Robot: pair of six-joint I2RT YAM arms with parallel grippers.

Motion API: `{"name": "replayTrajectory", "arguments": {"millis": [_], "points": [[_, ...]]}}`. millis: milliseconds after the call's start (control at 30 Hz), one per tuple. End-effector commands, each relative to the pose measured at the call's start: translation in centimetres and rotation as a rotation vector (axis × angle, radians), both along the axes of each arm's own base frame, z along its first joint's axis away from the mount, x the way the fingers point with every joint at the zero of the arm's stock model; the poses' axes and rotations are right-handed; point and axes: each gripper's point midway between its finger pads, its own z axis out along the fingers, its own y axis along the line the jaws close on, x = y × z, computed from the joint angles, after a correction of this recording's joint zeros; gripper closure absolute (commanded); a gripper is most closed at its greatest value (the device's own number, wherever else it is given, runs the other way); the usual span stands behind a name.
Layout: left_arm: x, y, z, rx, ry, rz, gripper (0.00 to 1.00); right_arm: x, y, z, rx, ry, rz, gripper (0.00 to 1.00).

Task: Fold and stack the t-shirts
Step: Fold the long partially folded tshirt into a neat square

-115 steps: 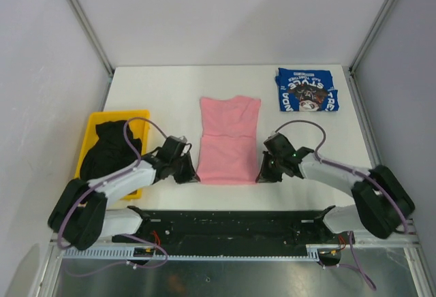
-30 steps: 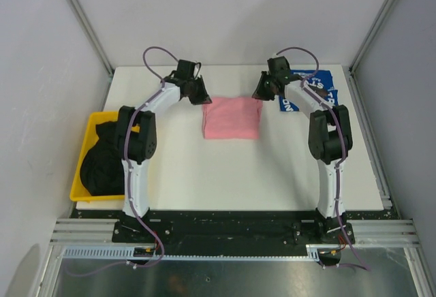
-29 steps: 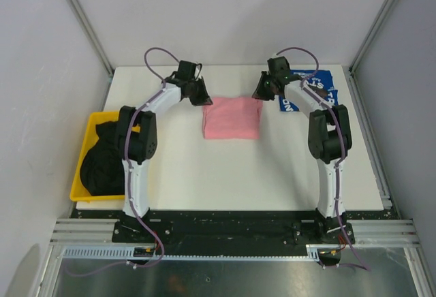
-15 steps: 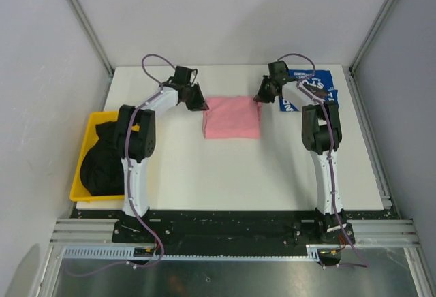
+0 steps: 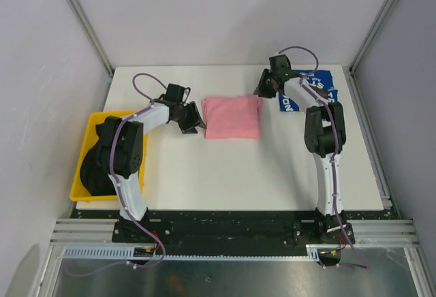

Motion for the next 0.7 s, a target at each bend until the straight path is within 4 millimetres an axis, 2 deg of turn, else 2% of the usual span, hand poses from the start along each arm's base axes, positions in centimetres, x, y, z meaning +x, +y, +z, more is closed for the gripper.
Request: {"name": "replayTrajectory", "arguments": {"millis": [0,100,267,500,667], "points": [[-0.3,-1.6,3.1,-0.099,-0.072,-0.034,0.5,1.0,-0.8,8.3,-0.005,-0.162,-0.013,0.69],[-0.7,-2.3,3.0,-0.125,-0.065,-0.055,0.52,0.9,-1.5,8.4,-0.009,-0.158,-0.024,0.68],[-0.9,-2.8,1.6,-0.112,-0.038,-0.06,0.6,0.4,-2.1,8.1,-0.013,-0.148,-0.035,0.68],[-1.1,-3.0,-0.5,-0.064,-0.005,-0.038,0.67,0.2,-3.5,7.5,-0.028,-0.134,-0.054,0.69],[-1.3,-2.5,-1.2,-0.027,0.002,-0.01,0.69,0.1,-4.6,6.8,-0.06,-0.121,-0.071,0.69]]}}
